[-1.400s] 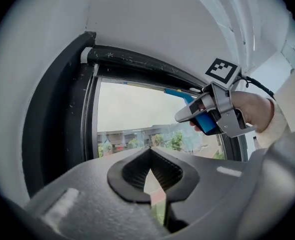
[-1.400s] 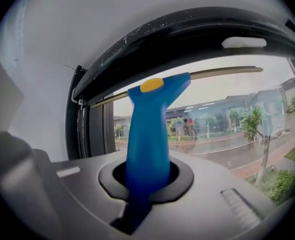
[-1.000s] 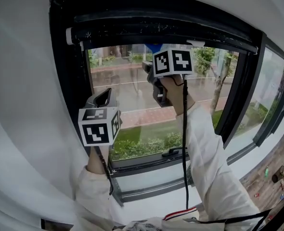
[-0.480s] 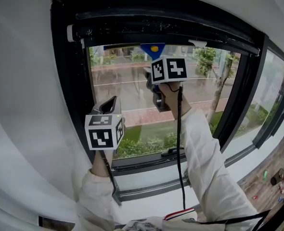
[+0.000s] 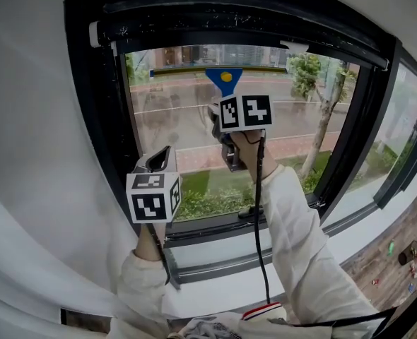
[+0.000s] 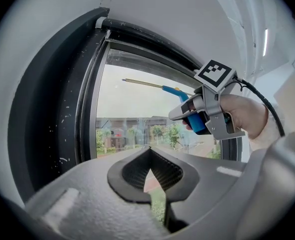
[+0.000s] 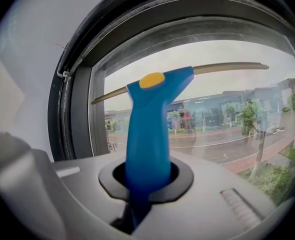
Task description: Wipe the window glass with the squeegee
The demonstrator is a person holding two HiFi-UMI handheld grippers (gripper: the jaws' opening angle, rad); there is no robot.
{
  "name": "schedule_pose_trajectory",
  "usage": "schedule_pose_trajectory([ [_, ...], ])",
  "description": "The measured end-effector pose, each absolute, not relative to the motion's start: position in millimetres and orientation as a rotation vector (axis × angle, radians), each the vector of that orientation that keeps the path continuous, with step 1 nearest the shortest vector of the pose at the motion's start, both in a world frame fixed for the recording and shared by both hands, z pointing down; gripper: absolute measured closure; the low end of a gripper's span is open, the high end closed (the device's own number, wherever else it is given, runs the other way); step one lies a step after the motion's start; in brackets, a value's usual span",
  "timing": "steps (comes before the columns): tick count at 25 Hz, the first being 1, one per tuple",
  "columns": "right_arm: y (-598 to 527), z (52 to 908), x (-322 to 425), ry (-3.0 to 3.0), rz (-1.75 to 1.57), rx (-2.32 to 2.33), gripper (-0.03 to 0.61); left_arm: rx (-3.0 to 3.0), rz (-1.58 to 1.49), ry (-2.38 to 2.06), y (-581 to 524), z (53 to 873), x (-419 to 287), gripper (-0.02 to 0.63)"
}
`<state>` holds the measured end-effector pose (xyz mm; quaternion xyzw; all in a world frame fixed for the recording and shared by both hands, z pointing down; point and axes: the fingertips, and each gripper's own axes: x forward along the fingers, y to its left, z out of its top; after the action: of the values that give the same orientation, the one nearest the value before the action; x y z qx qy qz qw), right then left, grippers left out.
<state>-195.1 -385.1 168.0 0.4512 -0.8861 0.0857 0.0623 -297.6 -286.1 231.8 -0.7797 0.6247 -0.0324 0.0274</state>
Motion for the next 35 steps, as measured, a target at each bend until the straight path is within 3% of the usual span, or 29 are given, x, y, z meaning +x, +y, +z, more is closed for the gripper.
schedule_pose_trajectory([
  [35, -372.1, 345.4, -198.4, -2.544, 0.447, 1.206, 0.555, -2.567, -0.289, 1.954, -299.2, 366.1, -279.2, 0.614],
])
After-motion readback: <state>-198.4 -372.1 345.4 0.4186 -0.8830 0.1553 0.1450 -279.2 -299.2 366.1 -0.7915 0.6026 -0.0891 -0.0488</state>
